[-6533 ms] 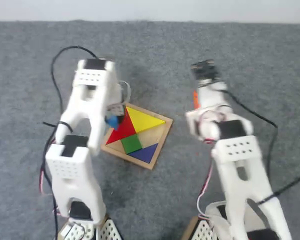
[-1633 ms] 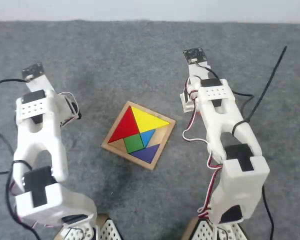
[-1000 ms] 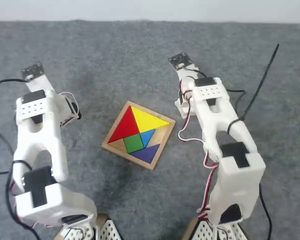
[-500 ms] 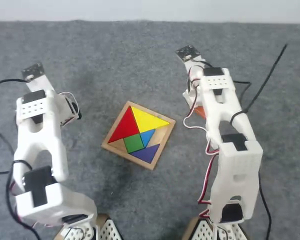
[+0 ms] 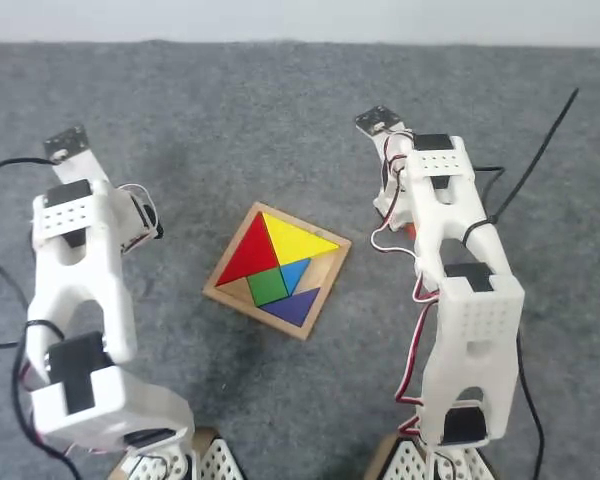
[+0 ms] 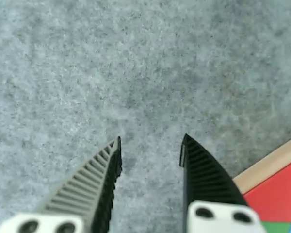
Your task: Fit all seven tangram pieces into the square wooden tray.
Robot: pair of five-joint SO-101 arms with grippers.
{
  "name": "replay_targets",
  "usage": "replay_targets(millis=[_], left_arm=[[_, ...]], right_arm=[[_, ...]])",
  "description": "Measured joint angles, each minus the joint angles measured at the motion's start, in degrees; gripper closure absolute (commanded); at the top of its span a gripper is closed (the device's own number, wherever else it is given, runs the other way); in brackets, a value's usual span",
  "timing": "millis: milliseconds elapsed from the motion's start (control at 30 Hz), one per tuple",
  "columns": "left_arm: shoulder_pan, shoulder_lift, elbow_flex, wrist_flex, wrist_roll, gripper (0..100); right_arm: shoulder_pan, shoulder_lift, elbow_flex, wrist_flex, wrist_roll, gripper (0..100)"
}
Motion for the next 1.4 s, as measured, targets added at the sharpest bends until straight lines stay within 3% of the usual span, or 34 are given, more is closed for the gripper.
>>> replay_targets(millis=[300, 500, 833, 1067, 1267, 1400], left_arm=[[0.0, 0.0, 0.0, 0.0, 0.0, 81], [0.0, 0.0, 0.0, 0.0, 0.0, 81], [0.0, 0.0, 0.0, 0.0, 0.0, 81], [0.0, 0.0, 0.0, 0.0, 0.0, 81], [0.0, 0.0, 0.0, 0.0, 0.0, 82], [0.0, 0.0, 0.0, 0.0, 0.0, 88]], right_arm=[[0.97, 0.18, -1.58, 0.79, 0.26, 84.0], [2.9, 0.26, -3.96, 2.2, -2.29, 99.5], [4.57, 0.35, -10.11, 8.26, -6.95, 99.1], [4.66, -0.09, -17.32, 20.22, -14.15, 99.1], [5.98, -9.85, -16.44, 27.78, -16.09, 99.1], [5.45, -22.59, -8.35, 28.22, -16.62, 99.1]])
